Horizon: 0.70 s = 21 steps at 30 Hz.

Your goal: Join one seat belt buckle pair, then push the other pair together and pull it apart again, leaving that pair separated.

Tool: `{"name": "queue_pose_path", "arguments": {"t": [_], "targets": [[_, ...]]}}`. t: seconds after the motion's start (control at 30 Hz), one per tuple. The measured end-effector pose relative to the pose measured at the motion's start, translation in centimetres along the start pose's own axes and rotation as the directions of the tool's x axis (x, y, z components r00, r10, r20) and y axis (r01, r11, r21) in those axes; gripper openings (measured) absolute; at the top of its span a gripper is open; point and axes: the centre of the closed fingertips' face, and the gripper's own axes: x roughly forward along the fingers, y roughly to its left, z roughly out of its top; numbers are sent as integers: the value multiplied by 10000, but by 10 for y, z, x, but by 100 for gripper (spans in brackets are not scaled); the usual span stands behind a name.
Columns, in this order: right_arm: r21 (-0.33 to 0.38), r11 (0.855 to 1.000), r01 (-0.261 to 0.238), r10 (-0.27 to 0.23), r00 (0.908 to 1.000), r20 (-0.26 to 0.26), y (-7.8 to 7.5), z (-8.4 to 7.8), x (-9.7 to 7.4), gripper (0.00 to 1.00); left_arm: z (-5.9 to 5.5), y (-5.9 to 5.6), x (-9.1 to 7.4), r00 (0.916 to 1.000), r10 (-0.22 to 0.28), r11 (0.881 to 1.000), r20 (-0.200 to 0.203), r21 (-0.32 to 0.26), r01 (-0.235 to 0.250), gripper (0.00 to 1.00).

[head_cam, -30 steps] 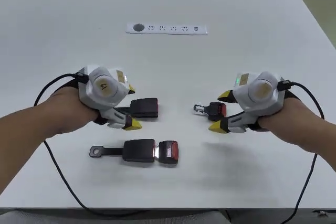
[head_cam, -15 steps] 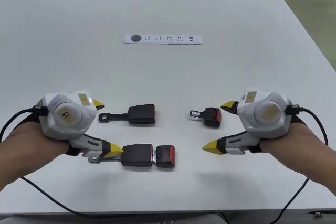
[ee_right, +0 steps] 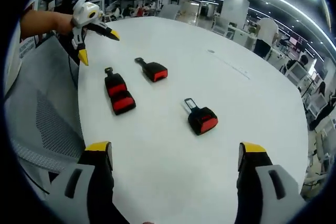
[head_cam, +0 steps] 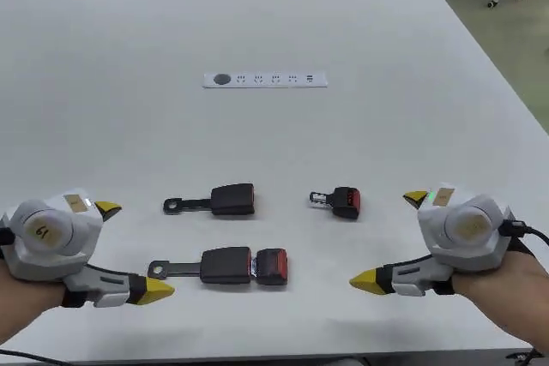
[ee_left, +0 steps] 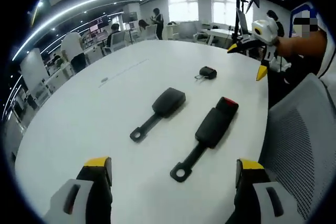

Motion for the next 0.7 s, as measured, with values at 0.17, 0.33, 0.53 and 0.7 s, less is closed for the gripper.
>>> {"name": "queue_pose_path", "arguments": {"t": [0.17,0.33,0.53,0.7], "targets": [[241,9997,12,-17,9998,186,3,-4,-4,100,-10,3,-7,9999,102,9990,38,-440,-100,100],[561,9984,49,-66,9995,294,10,3,-9,100,-14,4,-10,9997,159,9982,183,-588,-148,100],[517,9987,-17,3,9997,264,15,1,-2,100,-18,7,-13,9991,410,9955,148,-860,-396,100],[496,9987,-98,82,9994,332,19,6,-2,100,-16,4,-13,9974,498,9929,517,-1109,-438,100]]}}
